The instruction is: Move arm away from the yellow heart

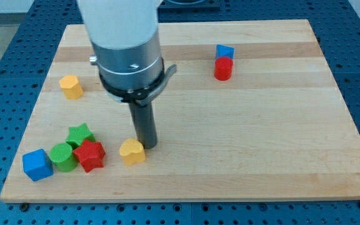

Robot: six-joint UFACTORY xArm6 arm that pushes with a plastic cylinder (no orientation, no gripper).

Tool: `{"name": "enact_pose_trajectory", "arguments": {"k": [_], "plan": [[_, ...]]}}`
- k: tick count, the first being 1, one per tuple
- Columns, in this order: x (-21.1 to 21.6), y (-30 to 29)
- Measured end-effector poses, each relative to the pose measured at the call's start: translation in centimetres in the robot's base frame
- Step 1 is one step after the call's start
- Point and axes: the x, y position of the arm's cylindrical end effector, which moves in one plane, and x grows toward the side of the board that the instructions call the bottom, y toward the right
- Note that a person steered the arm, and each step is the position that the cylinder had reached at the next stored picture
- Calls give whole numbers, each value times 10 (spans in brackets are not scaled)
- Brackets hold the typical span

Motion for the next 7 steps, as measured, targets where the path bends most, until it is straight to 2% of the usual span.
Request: {"name": "enact_pose_trajectory", "arguments": {"k": [2, 3, 4, 7], "plan": [[3, -34], [-6, -33], [-23, -17], [-59, 79]]}}
